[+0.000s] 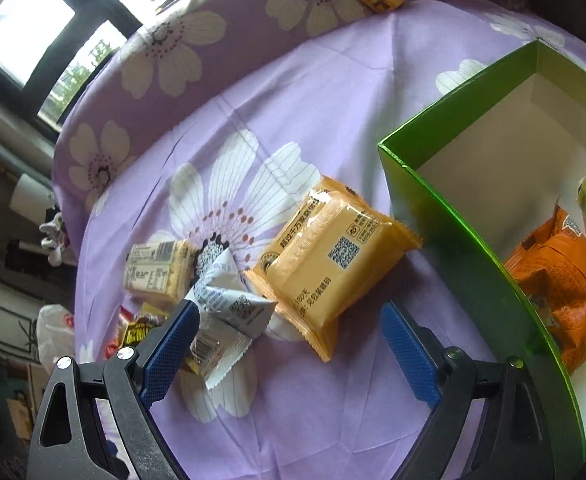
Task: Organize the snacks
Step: 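Move the right tool back over the orange square cake packet, then close the right gripper on the orange square cake packet and lift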
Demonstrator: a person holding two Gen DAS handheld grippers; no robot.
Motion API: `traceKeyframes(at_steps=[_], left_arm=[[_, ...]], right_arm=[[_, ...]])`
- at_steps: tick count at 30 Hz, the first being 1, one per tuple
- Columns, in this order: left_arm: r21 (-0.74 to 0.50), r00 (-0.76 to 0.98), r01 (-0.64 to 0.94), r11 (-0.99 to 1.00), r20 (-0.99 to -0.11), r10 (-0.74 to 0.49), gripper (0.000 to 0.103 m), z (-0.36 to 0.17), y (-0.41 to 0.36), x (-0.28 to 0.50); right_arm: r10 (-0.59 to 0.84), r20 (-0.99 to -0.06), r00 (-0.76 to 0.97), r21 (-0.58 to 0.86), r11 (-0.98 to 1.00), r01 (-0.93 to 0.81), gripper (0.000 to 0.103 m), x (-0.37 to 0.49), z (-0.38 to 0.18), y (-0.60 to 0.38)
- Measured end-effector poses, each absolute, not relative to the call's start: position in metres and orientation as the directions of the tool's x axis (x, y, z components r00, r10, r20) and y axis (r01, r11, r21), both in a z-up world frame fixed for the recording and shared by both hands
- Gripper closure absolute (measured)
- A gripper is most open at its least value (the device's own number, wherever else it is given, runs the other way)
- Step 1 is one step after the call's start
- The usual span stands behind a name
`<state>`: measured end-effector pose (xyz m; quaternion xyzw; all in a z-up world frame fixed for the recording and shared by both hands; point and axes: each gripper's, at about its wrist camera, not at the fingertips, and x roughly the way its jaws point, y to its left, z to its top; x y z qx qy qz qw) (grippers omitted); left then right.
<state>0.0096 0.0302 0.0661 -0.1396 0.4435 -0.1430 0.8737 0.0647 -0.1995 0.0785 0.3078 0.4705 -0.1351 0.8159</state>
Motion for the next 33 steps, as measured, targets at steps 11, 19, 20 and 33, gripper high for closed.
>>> traceKeyframes(at_steps=[11, 19, 20, 33], left_arm=[[-0.368, 0.554, 0.117, 0.922, -0.747, -0.368, 0.003, 0.064, 0.03, 0.011], [-0.383, 0.55, 0.09, 0.919, -0.75, -0.366, 0.003, 0.063, 0.036, 0.013], [-0.38, 0.547, 0.088, 0.921, -0.754, -0.364, 0.003, 0.062, 0.036, 0.013], [-0.431, 0.498, 0.075, 0.899, -0.765, -0.408, 0.003, 0.052, 0.034, 0.013]], right_arm=[[-0.14, -0.902, 0.408, 0.141, 0.799, 0.585, 0.022, 0.103, 0.055, -0.188], [-0.025, -0.903, 0.428, 0.2, 0.859, 0.472, 0.045, 0.073, 0.063, -0.188], [0.0, -0.905, 0.425, 0.21, 0.868, 0.449, 0.045, 0.066, 0.064, -0.187], [0.362, -0.862, 0.354, 0.424, 0.899, 0.113, 0.045, -0.007, 0.065, -0.167]])
